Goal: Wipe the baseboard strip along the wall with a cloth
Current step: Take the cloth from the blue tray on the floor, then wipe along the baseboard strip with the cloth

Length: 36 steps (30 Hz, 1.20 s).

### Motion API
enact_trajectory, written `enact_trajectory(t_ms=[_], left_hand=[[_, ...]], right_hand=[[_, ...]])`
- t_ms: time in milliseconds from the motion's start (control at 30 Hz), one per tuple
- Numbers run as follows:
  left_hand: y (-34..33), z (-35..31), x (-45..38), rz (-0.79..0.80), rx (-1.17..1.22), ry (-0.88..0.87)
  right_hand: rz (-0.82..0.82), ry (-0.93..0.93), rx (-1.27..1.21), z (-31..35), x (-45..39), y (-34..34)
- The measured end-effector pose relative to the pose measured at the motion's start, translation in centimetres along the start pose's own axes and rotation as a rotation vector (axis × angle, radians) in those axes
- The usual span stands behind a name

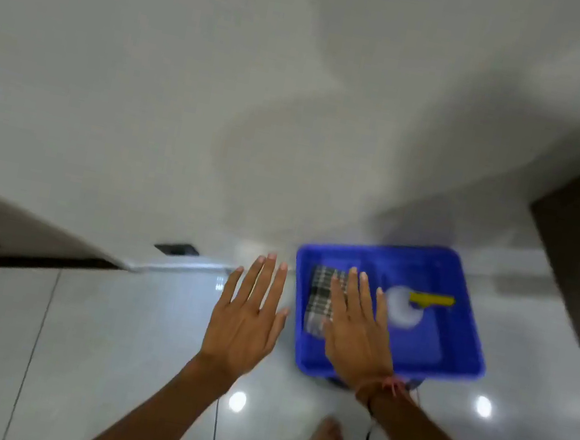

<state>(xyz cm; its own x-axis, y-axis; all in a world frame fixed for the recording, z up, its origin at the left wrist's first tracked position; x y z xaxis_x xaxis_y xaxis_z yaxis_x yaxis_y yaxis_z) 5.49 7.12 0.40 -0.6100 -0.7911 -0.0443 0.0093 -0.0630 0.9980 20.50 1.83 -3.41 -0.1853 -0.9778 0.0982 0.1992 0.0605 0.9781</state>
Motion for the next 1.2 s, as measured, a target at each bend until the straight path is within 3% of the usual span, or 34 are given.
enact_trajectory(t_ms=[133, 200, 300, 467, 567, 667, 733, 800, 867, 933, 1100, 1200], left_hand=[[-13.7, -1.3, -1.5, 0.322, 0.017, -0.018], [-18.0, -2.2, -2.6, 0.347, 0.038, -0.071], [-22.3, -2.8, -4.5, 0.294, 0.043, -0.161], [-24.2, -2.7, -5.0, 0.263, 0.133, -0.230], [-23.1, -1.7, -5.3, 0.325, 0.046, -0.356], [-20.5, 1.9, -6.0, 0.267, 0.002, -0.471], [-19.2, 5.3, -6.3, 0.194, -0.016, -0.544], [-18.4, 8.7, -6.0, 0.111, -0.069, -0.671], [-18.4, 11.6, -5.2, 0.031, -0.138, -0.820], [-19.6, 14.0, -4.5, -0.012, -0.267, -0.955], [-24.4, 16.6, -5.6, -0.139, -0.587, -1.149], [-27.3, 17.5, -6.9, -0.240, -0.827, -1.243]], right_hand=[[0.149, -0.114, -0.142, -3.7, -5.2, -12.6], [0.240, -0.162, -0.213, -4.6, -7.4, -18.6], [0.236, -0.140, -0.282, -5.1, -8.4, -24.4], [0.158, -0.159, -0.386, -5.7, -8.1, -25.6], [0.139, -0.181, -0.449, -6.3, -8.6, -23.7], [0.154, -0.410, -0.607, -7.3, -8.3, -22.3], [-0.079, -0.626, -0.800, -7.2, -7.2, -20.1], [-0.496, -0.747, -1.034, -4.1, -5.2, -17.3], [-0.861, -0.803, -1.184, 1.6, -2.9, -16.3], [-1.121, -0.834, -1.409, 8.8, -1.6, -19.2], [-1.230, -1.298, -2.162, 22.8, -4.9, -39.3], [-1.123, -1.366, -2.311, 23.4, -9.2, -48.0]])
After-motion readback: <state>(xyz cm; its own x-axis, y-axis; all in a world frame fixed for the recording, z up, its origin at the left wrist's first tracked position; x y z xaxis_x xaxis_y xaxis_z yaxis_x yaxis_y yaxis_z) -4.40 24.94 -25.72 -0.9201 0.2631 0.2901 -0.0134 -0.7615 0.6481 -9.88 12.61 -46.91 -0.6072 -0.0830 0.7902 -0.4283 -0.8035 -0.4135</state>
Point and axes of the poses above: each hand's wrist, its own x-axis away from the middle knuckle, its own y-axis out of the back of the hand, z = x × y, the point moved 9 cm from there along -x, towards the middle knuckle, and after that the axes turned 6 degrees about -x, right-handed, at the moved point
